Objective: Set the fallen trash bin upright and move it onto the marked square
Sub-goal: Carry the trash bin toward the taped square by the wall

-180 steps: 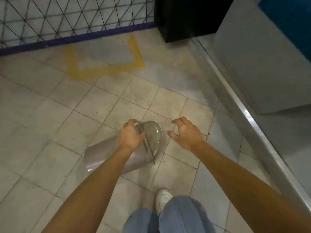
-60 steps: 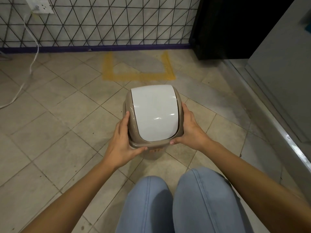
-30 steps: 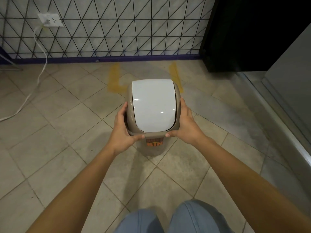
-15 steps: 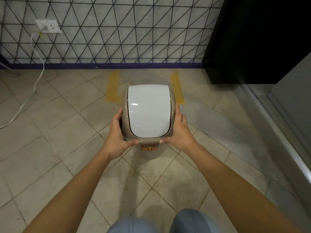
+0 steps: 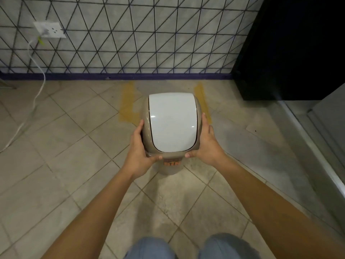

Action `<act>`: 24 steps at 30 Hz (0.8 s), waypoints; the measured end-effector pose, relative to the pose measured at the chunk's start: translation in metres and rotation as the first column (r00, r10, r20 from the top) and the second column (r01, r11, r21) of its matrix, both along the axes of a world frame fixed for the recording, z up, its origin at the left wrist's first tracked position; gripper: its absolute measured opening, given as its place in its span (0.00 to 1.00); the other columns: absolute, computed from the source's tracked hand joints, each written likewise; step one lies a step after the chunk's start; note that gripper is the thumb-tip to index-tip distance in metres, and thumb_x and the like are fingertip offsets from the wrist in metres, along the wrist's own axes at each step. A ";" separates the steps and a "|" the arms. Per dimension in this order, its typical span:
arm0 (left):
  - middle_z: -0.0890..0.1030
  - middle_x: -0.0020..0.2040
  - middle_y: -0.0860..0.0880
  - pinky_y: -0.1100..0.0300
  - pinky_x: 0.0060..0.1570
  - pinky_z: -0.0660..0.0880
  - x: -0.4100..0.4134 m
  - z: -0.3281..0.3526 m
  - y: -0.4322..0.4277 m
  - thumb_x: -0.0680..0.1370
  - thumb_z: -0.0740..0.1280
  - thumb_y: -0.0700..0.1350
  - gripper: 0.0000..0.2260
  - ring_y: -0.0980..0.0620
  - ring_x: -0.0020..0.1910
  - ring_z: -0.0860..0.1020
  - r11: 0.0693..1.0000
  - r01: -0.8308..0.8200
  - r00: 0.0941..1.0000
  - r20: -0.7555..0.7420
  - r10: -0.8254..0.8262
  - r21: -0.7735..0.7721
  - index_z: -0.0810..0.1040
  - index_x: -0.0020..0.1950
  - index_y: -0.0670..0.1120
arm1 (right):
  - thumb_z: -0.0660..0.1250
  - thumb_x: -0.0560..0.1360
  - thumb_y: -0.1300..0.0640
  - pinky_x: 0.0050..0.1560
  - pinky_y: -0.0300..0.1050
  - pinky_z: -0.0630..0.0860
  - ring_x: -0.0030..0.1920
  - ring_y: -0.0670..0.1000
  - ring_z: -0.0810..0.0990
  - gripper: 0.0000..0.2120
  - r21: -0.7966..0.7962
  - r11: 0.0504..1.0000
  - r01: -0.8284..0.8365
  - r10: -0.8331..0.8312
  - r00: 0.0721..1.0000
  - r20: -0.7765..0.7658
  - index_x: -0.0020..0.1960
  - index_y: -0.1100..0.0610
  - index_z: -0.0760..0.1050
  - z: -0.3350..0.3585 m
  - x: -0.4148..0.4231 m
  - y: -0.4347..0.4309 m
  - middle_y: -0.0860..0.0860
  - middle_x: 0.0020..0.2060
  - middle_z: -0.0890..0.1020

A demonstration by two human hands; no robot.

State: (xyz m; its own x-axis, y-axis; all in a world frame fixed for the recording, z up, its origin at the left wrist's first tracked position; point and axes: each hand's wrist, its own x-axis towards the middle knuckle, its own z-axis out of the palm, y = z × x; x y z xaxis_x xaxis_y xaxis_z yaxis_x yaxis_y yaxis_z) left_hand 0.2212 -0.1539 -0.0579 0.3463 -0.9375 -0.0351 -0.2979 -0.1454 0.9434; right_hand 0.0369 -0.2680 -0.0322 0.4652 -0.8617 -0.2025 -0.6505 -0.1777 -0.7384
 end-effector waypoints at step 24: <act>0.71 0.63 0.58 0.75 0.47 0.72 0.029 -0.010 -0.050 0.56 0.79 0.51 0.51 0.58 0.62 0.70 0.990 -0.133 0.975 -0.172 0.139 0.047 0.57 0.74 0.52 | 0.79 0.59 0.63 0.60 0.35 0.65 0.64 0.42 0.64 0.55 0.286 0.957 -0.040 -0.065 0.935 0.347 0.74 0.53 0.47 -0.027 0.008 -0.062 0.42 0.62 0.66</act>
State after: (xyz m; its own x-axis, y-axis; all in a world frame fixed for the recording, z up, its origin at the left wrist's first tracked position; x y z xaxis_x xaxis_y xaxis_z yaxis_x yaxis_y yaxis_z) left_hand 0.2505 -0.2037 -0.0677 0.4558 -0.8793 -0.1383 -0.1049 -0.2074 0.9726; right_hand 0.0448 -0.3303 -0.0597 0.5409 -0.7980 -0.2658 -0.3422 0.0799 -0.9362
